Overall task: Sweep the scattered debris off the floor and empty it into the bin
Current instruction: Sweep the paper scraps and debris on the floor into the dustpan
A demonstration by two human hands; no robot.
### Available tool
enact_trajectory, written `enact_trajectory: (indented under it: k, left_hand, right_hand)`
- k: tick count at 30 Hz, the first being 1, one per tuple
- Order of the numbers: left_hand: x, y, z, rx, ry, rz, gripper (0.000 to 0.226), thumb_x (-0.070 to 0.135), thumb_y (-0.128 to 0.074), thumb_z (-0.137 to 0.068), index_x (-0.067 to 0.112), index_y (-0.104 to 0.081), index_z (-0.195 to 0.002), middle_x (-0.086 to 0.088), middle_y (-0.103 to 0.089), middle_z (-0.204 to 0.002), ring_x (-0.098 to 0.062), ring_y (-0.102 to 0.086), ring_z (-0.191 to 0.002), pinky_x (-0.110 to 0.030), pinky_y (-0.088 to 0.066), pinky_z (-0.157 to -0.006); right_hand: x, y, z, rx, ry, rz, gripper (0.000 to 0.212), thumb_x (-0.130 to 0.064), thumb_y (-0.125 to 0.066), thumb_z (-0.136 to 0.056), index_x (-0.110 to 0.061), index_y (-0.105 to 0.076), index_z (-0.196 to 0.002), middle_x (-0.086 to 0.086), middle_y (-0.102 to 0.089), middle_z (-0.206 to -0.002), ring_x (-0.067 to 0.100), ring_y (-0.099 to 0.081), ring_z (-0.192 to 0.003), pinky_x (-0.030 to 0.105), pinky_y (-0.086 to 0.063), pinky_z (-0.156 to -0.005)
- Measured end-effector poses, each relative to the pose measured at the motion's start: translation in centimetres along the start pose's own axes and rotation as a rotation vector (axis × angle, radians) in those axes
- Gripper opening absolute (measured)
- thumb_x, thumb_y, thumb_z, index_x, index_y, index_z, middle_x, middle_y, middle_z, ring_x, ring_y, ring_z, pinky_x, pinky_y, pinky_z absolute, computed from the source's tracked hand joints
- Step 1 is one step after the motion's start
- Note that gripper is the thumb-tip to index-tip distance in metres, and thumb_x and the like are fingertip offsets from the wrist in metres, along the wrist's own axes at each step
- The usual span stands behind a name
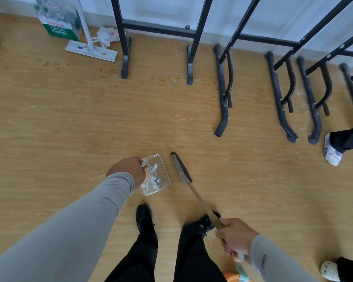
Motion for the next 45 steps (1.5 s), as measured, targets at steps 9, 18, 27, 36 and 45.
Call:
enact_trajectory:
  k: [9,18,27,36,45]
  left_hand:
    - [0.2,0.0,0.0,-0.006,-0.012,0.006,0.004,0.033,-0.051,-0.095,0.031,-0.054,-0.093,0.009,-0.061,-0.076,-0.017,-0.063,-0.070,-0.030,-0.052,-0.067]
    - [-0.3,-0.8,-0.7,-0.068,0.032,0.038,0.013,0.033,-0.051,-0.094,0.027,-0.058,-0.102,0.006,-0.063,-0.083,-0.017,-0.064,-0.075,-0.031,-0.055,-0.071]
    - [-2.3,3.4,0.8,-0.093,0.013,0.082,0.029,0.033,-0.054,-0.093,0.024,-0.067,-0.117,0.002,-0.070,-0.117,-0.020,-0.066,-0.098,-0.030,-0.055,-0.083]
    - [-4.7,9.9,6.8,0.120,0.007,0.319,0.031,0.033,-0.062,-0.092,0.011,-0.068,-0.113,-0.010,-0.073,-0.104,-0.030,-0.070,-0.097,-0.034,-0.055,-0.081]
    - [-0.8,12.7,9.3,0.194,0.032,0.423,0.024,0.040,-0.062,-0.091,0.017,-0.067,-0.089,-0.005,-0.073,-0.082,-0.028,-0.070,-0.075,-0.041,-0.061,-0.075]
  right_hand:
    - [0.8,6.2,5.2,0.081,0.145,-0.001,0.040,-0.004,-0.055,-0.099,-0.030,-0.056,-0.129,0.007,-0.041,-0.061,0.015,-0.027,-0.046,0.022,-0.021,-0.042]
    - [-1.6,1.8,1.1,0.009,0.114,0.135,0.033,-0.006,-0.055,-0.097,-0.017,-0.061,-0.127,0.005,-0.045,-0.056,0.015,-0.033,-0.041,0.024,-0.025,-0.042]
    - [-3.6,6.4,8.2,0.146,0.191,0.039,0.021,-0.014,-0.056,-0.101,-0.023,-0.059,-0.120,0.009,-0.048,-0.062,0.016,-0.032,-0.045,0.024,-0.021,-0.043]
    - [-2.6,9.1,13.5,0.306,0.433,-0.174,0.021,-0.012,-0.052,-0.103,-0.015,-0.061,-0.121,0.014,-0.057,-0.065,0.019,-0.042,-0.043,0.022,-0.028,-0.038]
    - [-4.3,11.7,10.5,0.424,0.454,-0.051,0.011,-0.014,-0.054,-0.088,-0.008,-0.059,-0.096,0.009,-0.062,-0.065,0.020,-0.046,-0.049,0.025,-0.032,-0.046]
Point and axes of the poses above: each hand's wrist, its own z-axis away from the middle knuckle, its own y-axis out of the back of the hand, x = y × z, the point moved 2 cm from there along -z, towards the middle knuckle
